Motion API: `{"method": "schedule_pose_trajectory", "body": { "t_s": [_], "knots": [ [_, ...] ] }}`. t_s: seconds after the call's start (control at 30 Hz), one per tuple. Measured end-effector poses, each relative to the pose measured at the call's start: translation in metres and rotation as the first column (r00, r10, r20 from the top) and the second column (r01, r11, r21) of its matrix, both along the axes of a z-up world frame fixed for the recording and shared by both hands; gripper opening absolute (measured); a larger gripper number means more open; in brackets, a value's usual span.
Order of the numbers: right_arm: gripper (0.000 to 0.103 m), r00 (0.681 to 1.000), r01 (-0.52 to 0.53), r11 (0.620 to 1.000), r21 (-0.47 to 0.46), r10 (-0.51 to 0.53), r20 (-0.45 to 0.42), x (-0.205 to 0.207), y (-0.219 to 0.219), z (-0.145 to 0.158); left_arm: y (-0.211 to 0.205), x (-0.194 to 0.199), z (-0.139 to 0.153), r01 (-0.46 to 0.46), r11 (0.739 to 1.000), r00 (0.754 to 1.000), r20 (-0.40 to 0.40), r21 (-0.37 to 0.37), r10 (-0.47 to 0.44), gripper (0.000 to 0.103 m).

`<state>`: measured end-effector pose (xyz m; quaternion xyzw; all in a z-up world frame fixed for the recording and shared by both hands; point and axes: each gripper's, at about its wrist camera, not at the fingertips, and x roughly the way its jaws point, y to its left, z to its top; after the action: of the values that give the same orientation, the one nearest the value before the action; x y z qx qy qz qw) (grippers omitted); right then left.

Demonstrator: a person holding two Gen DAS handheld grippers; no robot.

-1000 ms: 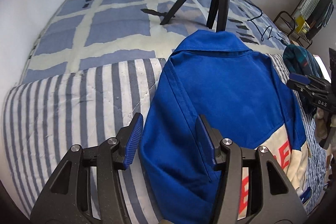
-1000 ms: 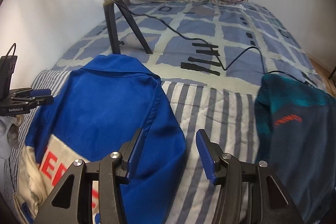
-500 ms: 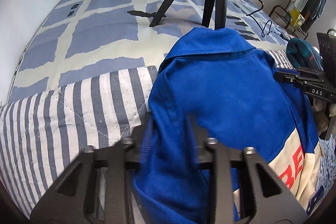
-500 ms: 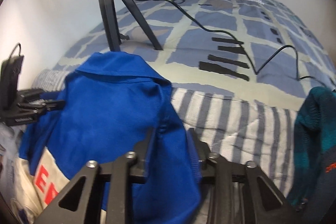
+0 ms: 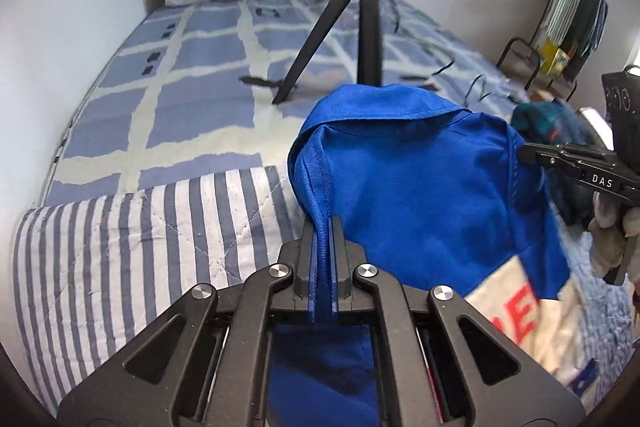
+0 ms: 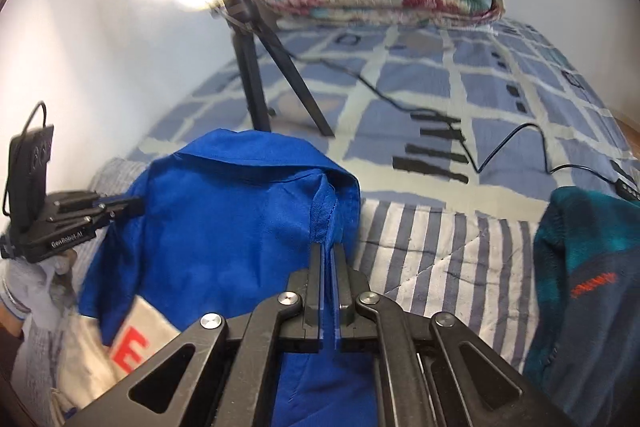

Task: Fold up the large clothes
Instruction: 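Lift the collar end with both tools and fold it over onto the hem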

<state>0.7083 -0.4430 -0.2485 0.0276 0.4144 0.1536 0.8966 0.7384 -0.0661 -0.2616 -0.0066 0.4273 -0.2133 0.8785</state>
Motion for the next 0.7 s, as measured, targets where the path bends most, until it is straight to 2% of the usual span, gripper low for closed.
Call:
{"method": "schedule_pose_trajectory", "body": {
  "t_s": [0.27, 0.47, 0.7],
  "knots": [
    [0.0, 0.998, -0.017, 0.999, 0.028, 0.015, 0.055, -0.055, 0.005, 0.046, 0.002, -0.065, 0.047, 0.029, 0.999, 0.998, 0.054, -0.043, -0.027, 0.002],
    [0.0, 0.993, -0.031, 0.999, 0.024, 0.028, 0.111, -0.124, 0.013, 0.091, 0.007, -0.133, 0.087, 0.02, 0.999, 0.995, 0.099, -0.046, -0.015, 0.002],
    [0.0, 0.992, -0.046, 0.999, 0.025, 0.043, 0.117, -0.205, 0.019, 0.116, 0.013, -0.22, 0.126, 0.017, 0.997, 0.99, 0.143, -0.074, -0.006, 0.002]
  ]
}}
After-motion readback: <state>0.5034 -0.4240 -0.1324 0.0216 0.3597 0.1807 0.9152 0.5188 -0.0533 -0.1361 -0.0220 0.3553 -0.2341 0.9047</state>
